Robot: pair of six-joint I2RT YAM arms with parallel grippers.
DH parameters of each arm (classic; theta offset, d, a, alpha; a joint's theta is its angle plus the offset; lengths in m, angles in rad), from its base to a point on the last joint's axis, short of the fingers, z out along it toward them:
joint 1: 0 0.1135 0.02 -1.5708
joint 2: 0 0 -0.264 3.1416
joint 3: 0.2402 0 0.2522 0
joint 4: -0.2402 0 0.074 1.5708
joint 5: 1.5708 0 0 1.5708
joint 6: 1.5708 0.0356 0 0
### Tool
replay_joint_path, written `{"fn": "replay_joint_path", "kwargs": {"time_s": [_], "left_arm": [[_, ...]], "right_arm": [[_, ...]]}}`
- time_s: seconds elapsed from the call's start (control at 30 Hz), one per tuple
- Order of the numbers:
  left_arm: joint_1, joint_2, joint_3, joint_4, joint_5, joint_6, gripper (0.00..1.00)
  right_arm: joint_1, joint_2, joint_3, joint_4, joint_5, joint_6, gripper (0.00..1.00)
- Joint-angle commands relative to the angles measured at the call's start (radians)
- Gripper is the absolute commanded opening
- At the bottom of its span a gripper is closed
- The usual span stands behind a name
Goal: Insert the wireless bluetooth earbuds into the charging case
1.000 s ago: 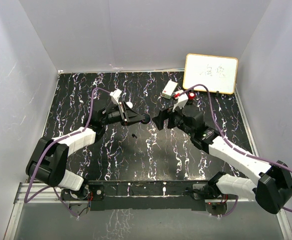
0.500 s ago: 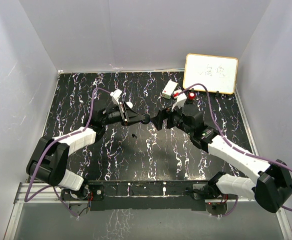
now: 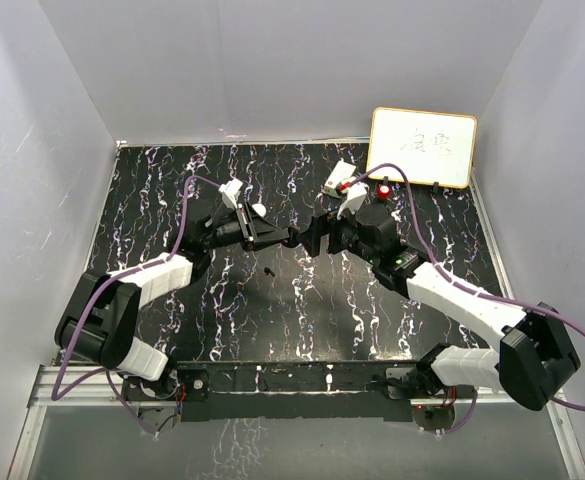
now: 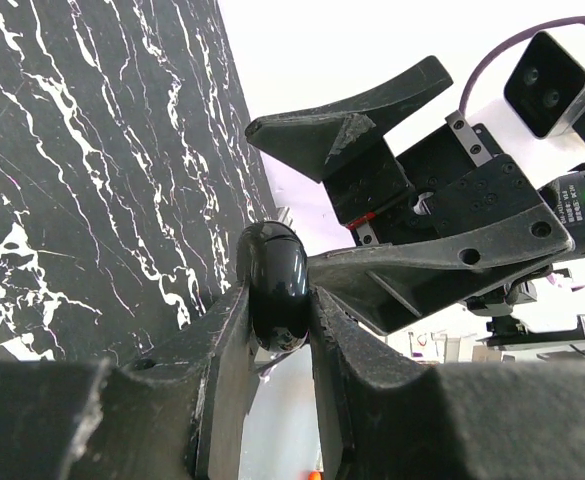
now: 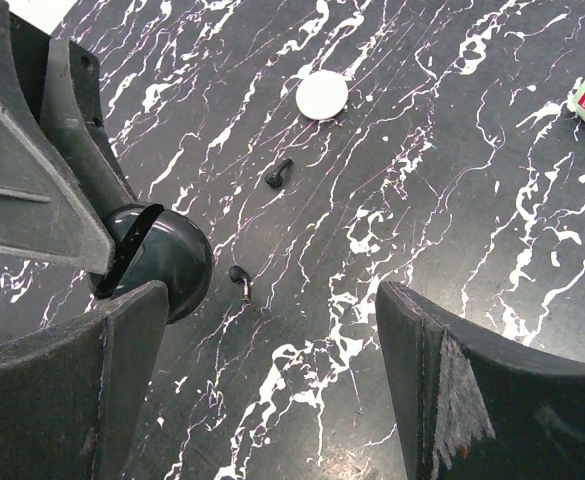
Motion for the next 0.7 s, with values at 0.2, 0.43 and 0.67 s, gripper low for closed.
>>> {"fn": "replay_joint_path", "kwargs": {"time_s": [0.2,0.43,0.67], "left_arm": [[-0.002,-0.017,-0.002,0.081,0.042,-0.033,0.00],[-0.002,-0.014,-0.008,0.104,0.047,-0.051,0.00],[-0.002,-0.011,-0.013,0.119,0.047,-0.063,0.00]], "right_arm": [[-0.001,0.041,0.029,0.062,0.005,0.012,0.83],[-0.001,0.058,0.029,0.070,0.001,0.014,0.83],[-0.002,0.065,0.031,0.082,-0.005,0.015,0.83]]}}
